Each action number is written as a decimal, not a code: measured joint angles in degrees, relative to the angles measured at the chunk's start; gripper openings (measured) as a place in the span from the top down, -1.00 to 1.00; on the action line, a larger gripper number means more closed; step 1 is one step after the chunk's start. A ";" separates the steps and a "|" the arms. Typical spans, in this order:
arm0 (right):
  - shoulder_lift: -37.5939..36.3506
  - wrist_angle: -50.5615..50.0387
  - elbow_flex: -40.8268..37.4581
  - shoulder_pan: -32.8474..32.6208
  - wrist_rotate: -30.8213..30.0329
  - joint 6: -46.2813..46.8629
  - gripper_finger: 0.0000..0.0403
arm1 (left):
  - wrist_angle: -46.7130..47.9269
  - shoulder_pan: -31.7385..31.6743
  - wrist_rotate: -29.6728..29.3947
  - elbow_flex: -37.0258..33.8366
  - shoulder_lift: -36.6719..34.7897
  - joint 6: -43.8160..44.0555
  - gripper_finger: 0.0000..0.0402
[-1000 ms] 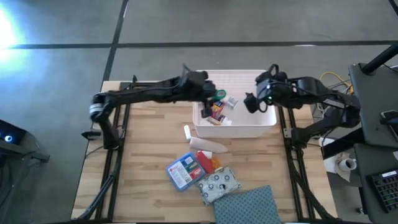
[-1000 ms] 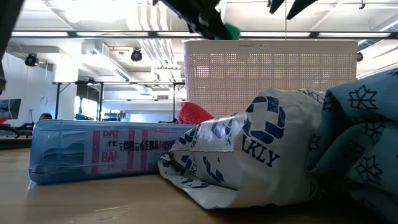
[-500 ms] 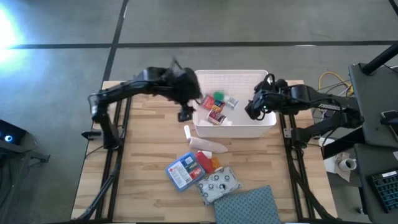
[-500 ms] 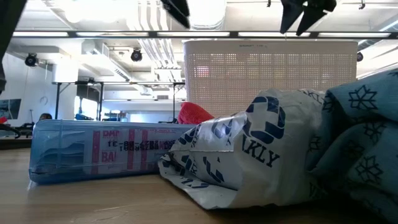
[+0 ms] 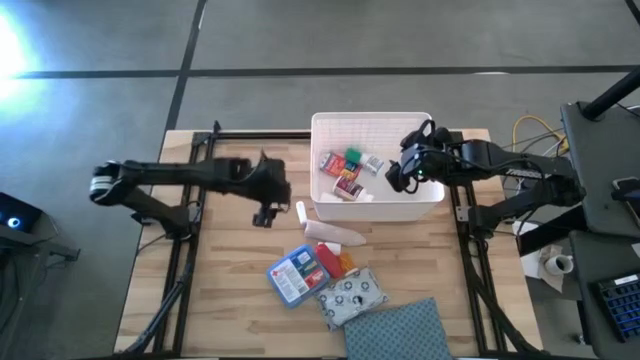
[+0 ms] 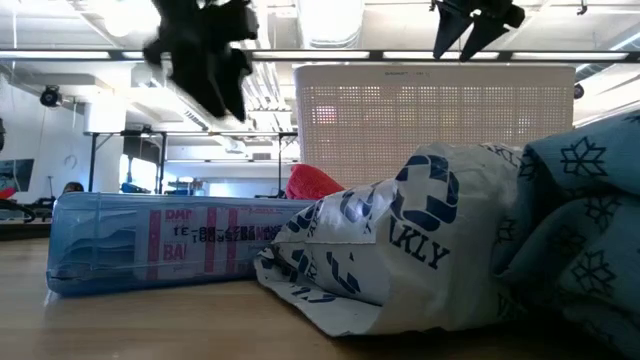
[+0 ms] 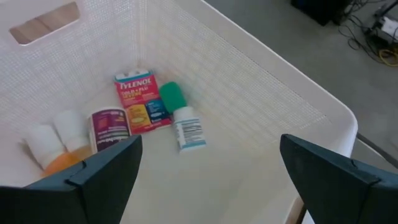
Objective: Pick & place medical supplies in basket/bin
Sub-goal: Put the white rolled gauze into the white bin, then put the gray bandage into the white bin, then put the orange pill bottle into the white bin
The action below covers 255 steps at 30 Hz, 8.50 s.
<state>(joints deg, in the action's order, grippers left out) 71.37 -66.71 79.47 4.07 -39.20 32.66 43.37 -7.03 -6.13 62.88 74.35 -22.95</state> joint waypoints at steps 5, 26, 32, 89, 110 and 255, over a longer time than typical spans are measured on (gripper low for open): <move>0.00 -0.23 0.55 0.07 0.44 0.23 -0.85 | -27.07 -0.15 -0.11 -17.07 -2.81 -10.76 -0.35; -0.04 -0.29 1.52 0.09 1.42 4.90 -0.85 | -31.85 -0.22 0.12 -11.32 23.25 -17.11 -0.35; -0.04 -0.33 1.50 0.07 1.90 5.81 -0.85 | -24.66 -0.20 0.49 -7.28 26.79 -16.53 -0.10; -0.17 -11.56 7.40 -7.21 0.90 14.87 -0.85 | 3.31 -5.68 -5.20 51.17 36.36 12.67 -0.10; 17.72 1.79 -1.37 -27.37 21.69 14.26 -0.85 | -1.33 -1.56 -4.69 0.69 -14.04 39.15 -0.27; 30.70 25.58 -7.17 -17.34 37.44 48.18 -0.26 | -10.92 9.38 9.74 -26.15 -31.62 57.10 -0.27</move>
<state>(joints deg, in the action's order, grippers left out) 102.07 -41.13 72.30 -13.27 -1.76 80.84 32.45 2.35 3.61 36.73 42.73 34.15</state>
